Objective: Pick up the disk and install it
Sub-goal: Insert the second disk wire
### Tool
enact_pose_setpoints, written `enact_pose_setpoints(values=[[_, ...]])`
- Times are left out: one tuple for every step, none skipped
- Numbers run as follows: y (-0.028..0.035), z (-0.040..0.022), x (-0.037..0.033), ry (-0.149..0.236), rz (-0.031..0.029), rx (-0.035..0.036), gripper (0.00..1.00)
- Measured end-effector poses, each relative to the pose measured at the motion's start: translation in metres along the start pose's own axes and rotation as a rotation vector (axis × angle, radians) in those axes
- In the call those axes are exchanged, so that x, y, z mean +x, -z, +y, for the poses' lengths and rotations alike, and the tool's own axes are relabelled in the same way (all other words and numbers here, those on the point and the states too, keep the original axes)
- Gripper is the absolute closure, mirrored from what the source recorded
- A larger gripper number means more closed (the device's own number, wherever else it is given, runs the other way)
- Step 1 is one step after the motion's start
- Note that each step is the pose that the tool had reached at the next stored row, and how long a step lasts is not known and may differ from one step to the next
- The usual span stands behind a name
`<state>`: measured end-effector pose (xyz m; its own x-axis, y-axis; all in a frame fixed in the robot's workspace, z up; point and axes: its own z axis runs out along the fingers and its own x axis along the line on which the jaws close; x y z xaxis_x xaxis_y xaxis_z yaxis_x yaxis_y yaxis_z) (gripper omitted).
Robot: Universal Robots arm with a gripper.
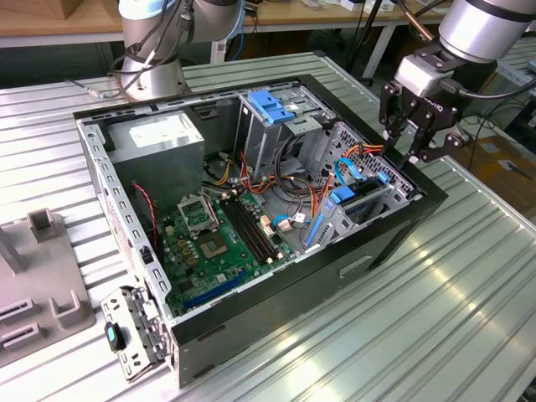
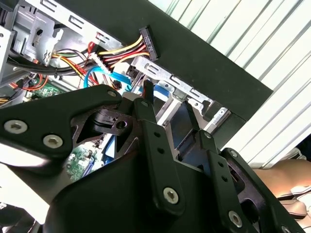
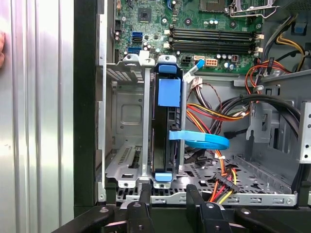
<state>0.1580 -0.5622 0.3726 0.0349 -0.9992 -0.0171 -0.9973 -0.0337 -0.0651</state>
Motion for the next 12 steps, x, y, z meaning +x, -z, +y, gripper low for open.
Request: enact_pose_setpoints(values=[[-0.0001,-0.0019,0.0,0.0,0.0,0.0,0.58],[-0.0002,-0.0034,0.0,0.0,0.0,0.0,0.58],[-0.0003,-0.0044,-0.0001,0.0,0.0,0.0,0.58],[-0.0004,-0.0063,-0.0004,0.0,-0.0001,0.0,0.58],[-0.0005,-0.0075,-0.0007,0.0,0.0,0.0,0.58],[-0.0006,-0.008,-0.0009,0.001,-0.0001,0.0,0.58],[-0.0006,-0.0085,-0.0012,0.001,-0.0002,0.0,0.58],[-0.0006,-0.0089,-0.0017,0.001,-0.0001,0.0,0.58],[-0.0006,-0.0092,-0.0023,0.002,-0.0001,0.0,0.58],[-0.0007,-0.0096,-0.0032,0.002,-0.0002,0.0,0.58],[-0.0007,-0.01,-0.0038,0.003,-0.0002,0.0,0.58],[-0.0008,-0.0106,-0.0048,0.005,-0.0004,-0.0001,0.58]])
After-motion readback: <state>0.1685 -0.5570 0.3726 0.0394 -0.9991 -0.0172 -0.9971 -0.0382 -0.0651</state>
